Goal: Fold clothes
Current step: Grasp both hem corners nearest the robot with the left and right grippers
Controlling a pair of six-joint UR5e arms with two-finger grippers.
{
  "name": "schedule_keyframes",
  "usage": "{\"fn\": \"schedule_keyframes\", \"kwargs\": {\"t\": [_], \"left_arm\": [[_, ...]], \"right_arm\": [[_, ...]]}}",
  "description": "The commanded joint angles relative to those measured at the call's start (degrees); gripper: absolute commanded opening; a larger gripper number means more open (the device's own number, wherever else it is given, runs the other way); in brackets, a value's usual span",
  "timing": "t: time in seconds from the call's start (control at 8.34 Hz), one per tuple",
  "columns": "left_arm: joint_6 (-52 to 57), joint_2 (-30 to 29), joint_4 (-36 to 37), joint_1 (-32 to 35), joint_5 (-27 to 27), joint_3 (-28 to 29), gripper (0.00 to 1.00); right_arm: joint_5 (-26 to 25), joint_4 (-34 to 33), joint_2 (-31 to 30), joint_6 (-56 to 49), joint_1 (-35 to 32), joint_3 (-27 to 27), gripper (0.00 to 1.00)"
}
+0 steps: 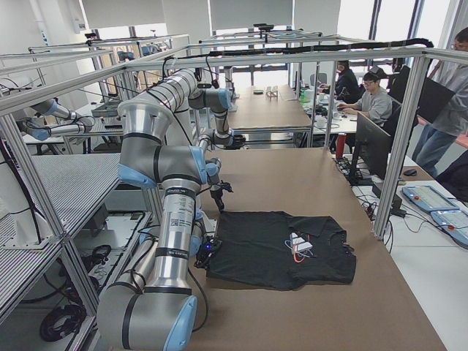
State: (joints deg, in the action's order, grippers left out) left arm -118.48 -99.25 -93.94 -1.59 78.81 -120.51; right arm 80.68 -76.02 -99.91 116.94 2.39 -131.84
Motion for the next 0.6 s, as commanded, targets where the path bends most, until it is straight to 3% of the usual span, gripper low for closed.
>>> {"fn": "schedule_keyframes", "kwargs": {"t": [0.0, 0.24, 0.48], "left_arm": [[0.18, -0.16, -0.01, 0.27, 0.46, -0.6, 0.0], [0.79, 1.58, 0.42, 0.97, 0.73, -6.71, 0.0], [0.79, 4.67, 0.42, 1.76, 0.81, -14.19, 0.0]], "right_arm": [[0.0, 0.0, -0.02, -0.05, -0.01, -0.09, 0.0], [0.09, 0.0, -0.63, -0.05, -0.36, -1.22, 0.0], [1.23, -4.97, -2.83, -0.48, -1.68, -9.09, 0.0]]}}
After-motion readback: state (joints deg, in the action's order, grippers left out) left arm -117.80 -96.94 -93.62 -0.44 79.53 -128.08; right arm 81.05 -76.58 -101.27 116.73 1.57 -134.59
